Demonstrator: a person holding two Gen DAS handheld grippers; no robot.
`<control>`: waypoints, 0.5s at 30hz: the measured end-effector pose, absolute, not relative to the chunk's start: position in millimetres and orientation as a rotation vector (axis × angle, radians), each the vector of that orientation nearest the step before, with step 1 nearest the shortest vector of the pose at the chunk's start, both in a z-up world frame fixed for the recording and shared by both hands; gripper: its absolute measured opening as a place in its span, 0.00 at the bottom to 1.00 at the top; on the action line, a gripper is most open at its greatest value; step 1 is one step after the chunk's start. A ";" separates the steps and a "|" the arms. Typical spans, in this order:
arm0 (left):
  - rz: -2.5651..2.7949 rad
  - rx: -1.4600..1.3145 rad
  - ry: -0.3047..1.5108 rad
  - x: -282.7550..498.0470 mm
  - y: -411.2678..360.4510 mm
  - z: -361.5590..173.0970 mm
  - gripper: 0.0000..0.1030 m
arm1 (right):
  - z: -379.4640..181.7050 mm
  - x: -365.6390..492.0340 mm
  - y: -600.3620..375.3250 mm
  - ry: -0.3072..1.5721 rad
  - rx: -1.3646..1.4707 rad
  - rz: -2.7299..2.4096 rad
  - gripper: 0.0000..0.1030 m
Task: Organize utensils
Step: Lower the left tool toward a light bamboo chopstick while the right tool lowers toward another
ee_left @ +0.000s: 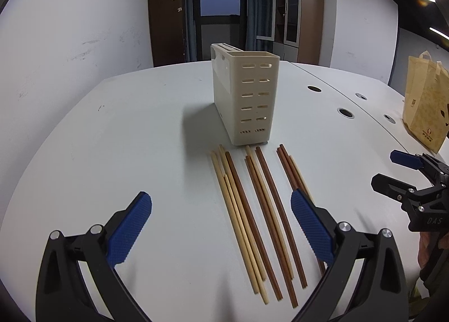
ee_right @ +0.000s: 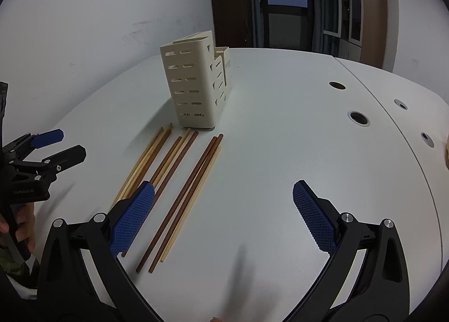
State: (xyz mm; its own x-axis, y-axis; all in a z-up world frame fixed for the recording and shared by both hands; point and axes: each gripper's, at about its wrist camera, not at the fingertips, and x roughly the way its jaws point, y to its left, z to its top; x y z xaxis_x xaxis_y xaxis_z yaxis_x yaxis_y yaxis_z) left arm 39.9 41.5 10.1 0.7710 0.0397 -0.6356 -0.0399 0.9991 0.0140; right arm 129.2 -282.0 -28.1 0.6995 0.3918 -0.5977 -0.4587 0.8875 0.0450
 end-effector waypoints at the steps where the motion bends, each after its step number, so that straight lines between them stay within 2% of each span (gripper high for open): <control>1: 0.043 0.001 0.693 43.4 43.1 10.7 0.95 | -27.4 133.8 -280.9 0.653 -0.108 0.475 0.92; 15: 0.046 0.001 0.789 98.4 62.0 5.1 0.95 | -26.6 181.6 -254.3 0.785 -0.139 0.484 0.92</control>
State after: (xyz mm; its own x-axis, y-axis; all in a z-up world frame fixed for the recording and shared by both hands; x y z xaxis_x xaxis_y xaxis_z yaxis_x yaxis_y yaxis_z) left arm 98.4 62.0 5.1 0.7036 0.0420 -0.7093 -0.0410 0.9990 0.0185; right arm 181.6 -254.3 -26.6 0.6042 0.3663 -0.7076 -0.4678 0.8820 0.0571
